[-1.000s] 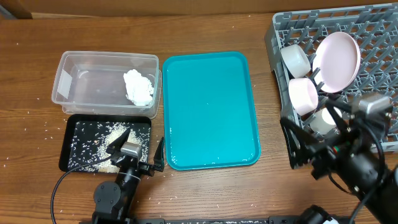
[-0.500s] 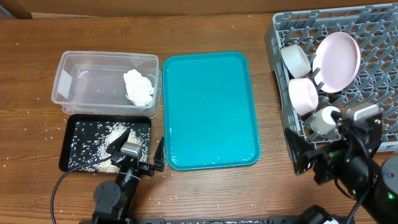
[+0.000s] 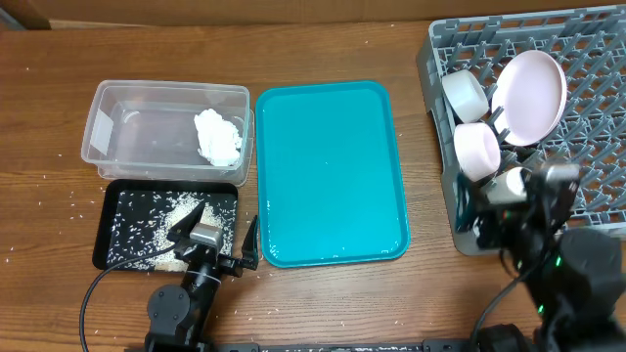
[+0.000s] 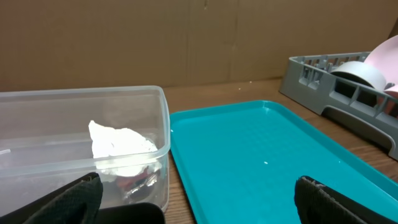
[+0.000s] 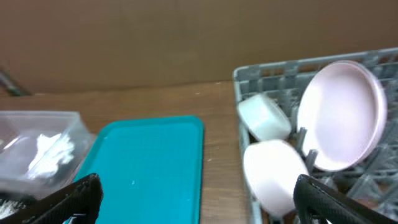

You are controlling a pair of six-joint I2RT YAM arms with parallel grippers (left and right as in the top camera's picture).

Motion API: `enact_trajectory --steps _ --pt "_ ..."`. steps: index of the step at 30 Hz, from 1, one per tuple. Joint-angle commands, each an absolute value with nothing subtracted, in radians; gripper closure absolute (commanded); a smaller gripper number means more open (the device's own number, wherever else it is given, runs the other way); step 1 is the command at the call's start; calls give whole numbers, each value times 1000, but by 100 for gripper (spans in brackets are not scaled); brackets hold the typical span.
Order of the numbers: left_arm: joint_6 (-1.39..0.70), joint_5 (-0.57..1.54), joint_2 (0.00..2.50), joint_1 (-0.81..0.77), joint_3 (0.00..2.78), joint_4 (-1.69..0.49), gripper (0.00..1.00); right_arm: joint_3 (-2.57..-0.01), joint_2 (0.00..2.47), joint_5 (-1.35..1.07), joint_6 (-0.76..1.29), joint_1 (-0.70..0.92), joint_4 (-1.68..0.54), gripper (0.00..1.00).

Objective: Sort waste into correct bins and load items into the dishwasher

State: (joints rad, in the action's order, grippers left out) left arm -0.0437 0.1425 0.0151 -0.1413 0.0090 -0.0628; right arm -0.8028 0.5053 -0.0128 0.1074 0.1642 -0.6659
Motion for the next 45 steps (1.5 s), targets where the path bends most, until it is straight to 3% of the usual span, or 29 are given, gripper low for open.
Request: enact_trajectory --steps 1,9,15,23,45 --pt "-22 138 6 -131 5 -65 0 -694 363 -62 104 160 -644 0" --pt "-22 138 6 -131 5 -65 0 -450 143 -62 104 107 -557 0" --pt "-22 138 6 -131 5 -65 0 -204 1 -63 104 86 -375 0" --pt "-22 138 6 -131 5 -65 0 -4 3 -64 104 83 -47 0" --pt "-22 138 6 -131 5 -65 0 -8 3 -65 104 82 -76 0"
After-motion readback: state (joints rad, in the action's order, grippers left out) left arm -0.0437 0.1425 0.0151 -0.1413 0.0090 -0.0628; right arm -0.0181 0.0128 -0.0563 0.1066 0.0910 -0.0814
